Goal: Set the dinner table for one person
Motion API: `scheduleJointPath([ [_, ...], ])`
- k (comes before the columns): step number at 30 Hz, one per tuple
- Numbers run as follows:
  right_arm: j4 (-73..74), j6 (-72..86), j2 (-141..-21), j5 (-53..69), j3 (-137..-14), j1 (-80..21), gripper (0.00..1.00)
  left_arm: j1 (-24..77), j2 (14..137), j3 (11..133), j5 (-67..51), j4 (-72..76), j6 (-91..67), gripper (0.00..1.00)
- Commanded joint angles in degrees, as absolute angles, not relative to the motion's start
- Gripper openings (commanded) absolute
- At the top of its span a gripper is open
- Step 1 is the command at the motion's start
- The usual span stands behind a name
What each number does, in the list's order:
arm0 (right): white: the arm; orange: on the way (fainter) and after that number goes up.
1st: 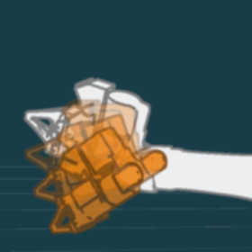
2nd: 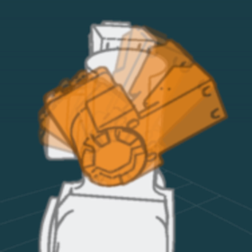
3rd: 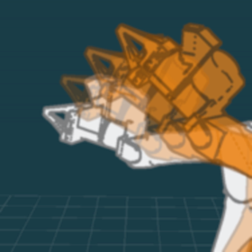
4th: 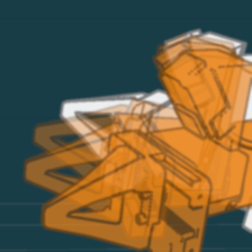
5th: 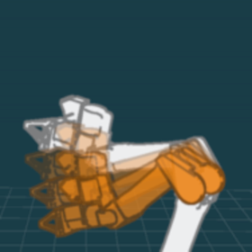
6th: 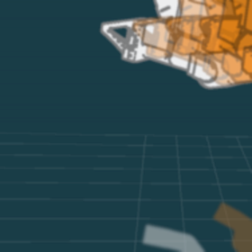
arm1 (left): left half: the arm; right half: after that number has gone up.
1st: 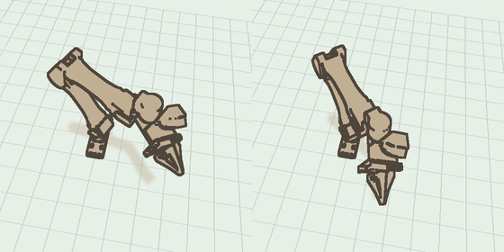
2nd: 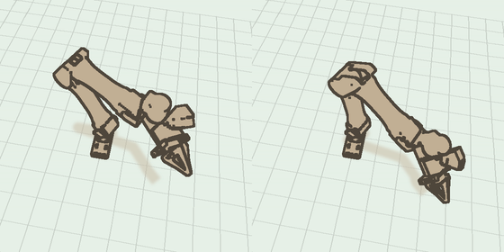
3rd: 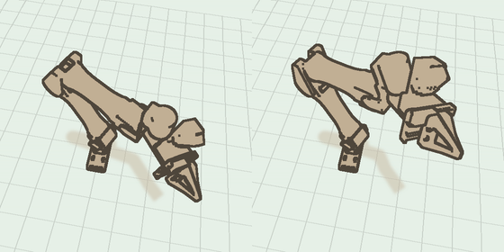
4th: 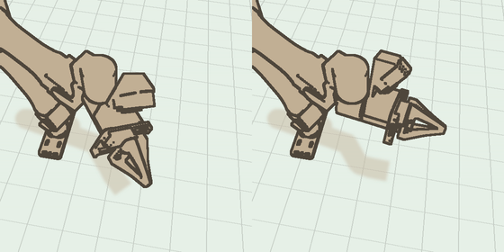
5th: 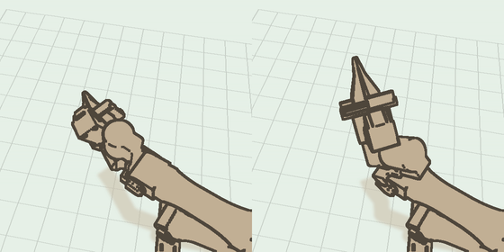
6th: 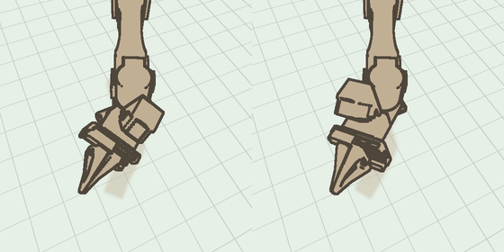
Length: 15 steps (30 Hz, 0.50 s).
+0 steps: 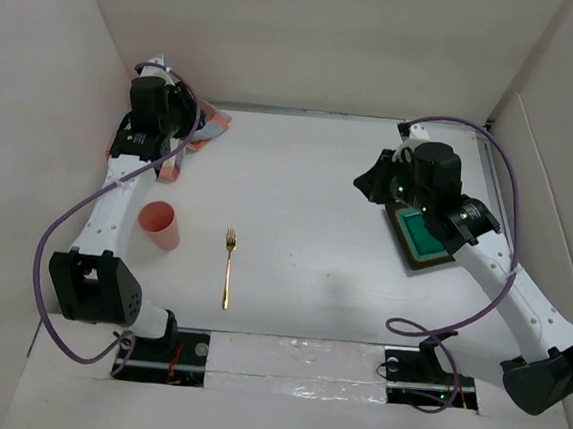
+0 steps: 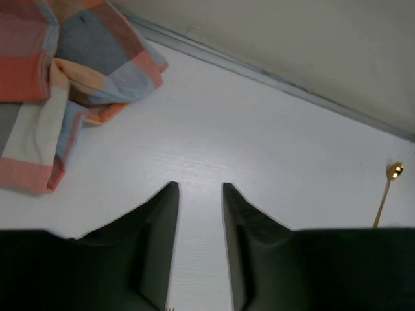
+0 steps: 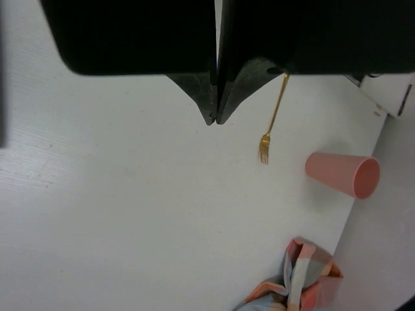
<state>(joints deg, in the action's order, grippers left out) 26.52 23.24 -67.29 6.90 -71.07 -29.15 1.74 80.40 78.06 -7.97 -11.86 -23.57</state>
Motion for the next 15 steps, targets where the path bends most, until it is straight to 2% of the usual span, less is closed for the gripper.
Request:
scheduleJointPath([
  [1, 25.05, 22.5, -65.13, 8.61, -69.88, -27.51, 0.0, 1.32, 82.87, 84.88, -1.86, -12.65, -21.01, 0.29],
  [2, 25.05, 22.5, -64.95, 9.31, -69.26, -26.81, 0.0, 1.32, 84.01, 86.38, 1.46, -14.92, -21.01, 0.2],
  [3, 24.61, 22.41, -64.26, 9.23, -68.82, -26.81, 0.0, 1.32, 87.07, 88.31, 2.8, -16.33, -20.74, 0.02],
  [7, 23.2, 22.94, -62.93, 10.54, -66.27, -27.33, 0.0, 1.32, 94.47, 97.54, 9.65, -23.9, -18.9, 0.0],
  [9, 22.77, 23.2, -62.58, 12.13, -64.87, -27.33, 0.0, 1.32, 96.67, 98.17, 12.3, -25.31, -18.2, 0.0],
  [10, 22.76, 23.46, -62.32, 12.56, -64.52, -27.33, 0.0, 1.32, 97.38, 98.7, 13.7, -25.92, -17.93, 0.07],
  [11, 22.94, 23.47, -61.79, 12.74, -64.08, -27.33, 0.0, 1.32, 99.47, 98.61, 17.28, -27.32, -17.32, 0.2],
  [15, 22.94, 23.2, -60.56, 12.13, -62.93, -27.33, 0.0, 0.8, 103.08, 98.53, 20.3, -28.65, -15.3, 0.4],
])
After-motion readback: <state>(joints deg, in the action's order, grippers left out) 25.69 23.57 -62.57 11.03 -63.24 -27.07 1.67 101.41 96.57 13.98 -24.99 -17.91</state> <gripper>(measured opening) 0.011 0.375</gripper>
